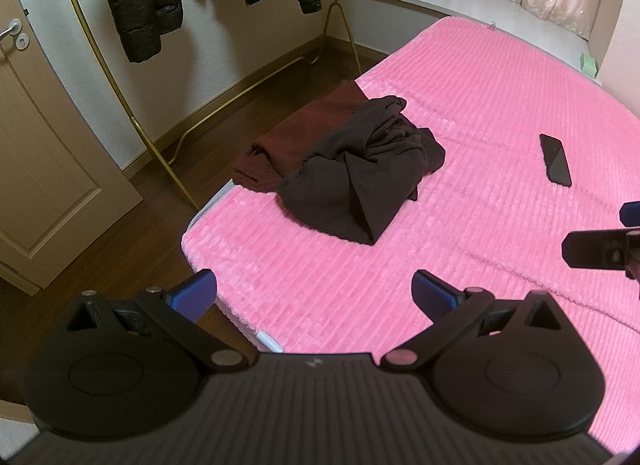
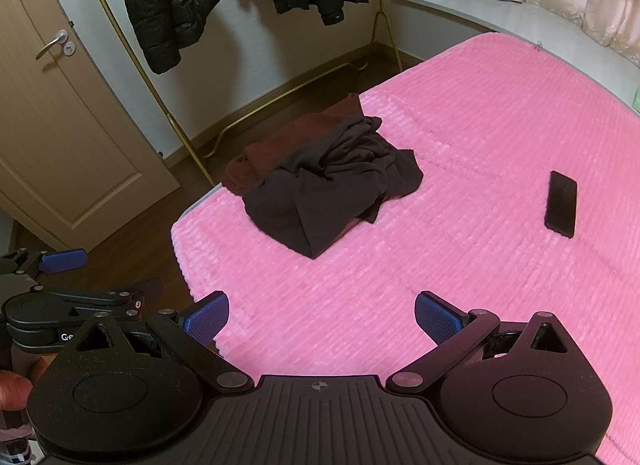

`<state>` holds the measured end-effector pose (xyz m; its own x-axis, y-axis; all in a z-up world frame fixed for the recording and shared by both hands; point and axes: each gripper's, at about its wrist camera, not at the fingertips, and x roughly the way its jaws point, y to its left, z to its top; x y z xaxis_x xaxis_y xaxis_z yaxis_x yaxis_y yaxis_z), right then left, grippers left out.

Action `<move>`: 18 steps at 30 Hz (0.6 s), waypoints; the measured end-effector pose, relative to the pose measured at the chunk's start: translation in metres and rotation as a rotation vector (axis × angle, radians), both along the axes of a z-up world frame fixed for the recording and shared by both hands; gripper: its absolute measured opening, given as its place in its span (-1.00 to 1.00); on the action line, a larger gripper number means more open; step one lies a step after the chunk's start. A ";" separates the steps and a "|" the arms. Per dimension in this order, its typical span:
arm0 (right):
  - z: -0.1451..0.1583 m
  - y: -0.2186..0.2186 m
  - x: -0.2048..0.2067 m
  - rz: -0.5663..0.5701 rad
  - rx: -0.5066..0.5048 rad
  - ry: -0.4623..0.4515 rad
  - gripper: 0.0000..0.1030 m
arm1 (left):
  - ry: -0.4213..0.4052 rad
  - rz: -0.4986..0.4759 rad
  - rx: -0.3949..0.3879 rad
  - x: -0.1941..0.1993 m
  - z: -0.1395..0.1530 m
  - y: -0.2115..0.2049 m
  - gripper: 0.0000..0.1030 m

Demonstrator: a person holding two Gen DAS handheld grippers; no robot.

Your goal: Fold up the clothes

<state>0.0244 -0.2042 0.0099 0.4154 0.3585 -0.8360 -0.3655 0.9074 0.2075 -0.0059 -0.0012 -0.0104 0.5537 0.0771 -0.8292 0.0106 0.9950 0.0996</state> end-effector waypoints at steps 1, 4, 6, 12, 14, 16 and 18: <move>0.000 0.000 0.000 0.003 0.000 0.001 0.97 | 0.001 0.001 0.001 0.000 0.000 0.000 0.99; 0.000 0.001 0.001 0.013 0.002 0.002 0.97 | 0.005 0.008 0.005 -0.001 0.000 -0.001 0.99; 0.000 0.001 0.002 0.018 0.005 0.003 0.97 | 0.007 0.013 0.007 -0.002 0.000 -0.002 0.99; -0.001 -0.004 0.004 0.040 0.015 0.005 0.97 | 0.003 0.037 0.012 -0.006 0.001 -0.007 0.99; -0.001 -0.008 0.004 0.048 0.019 0.005 0.97 | 0.001 0.046 0.016 -0.006 0.003 -0.009 0.99; -0.001 -0.012 0.005 0.055 0.021 0.005 0.97 | -0.001 0.056 0.021 -0.007 0.004 -0.012 0.99; -0.002 -0.016 0.006 0.062 0.024 0.004 0.97 | -0.002 0.065 0.026 -0.007 0.005 -0.016 0.99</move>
<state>0.0304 -0.2200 0.0079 0.3884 0.4039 -0.8283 -0.4204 0.8775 0.2308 -0.0134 -0.0168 -0.0056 0.5482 0.1347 -0.8255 -0.0545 0.9906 0.1254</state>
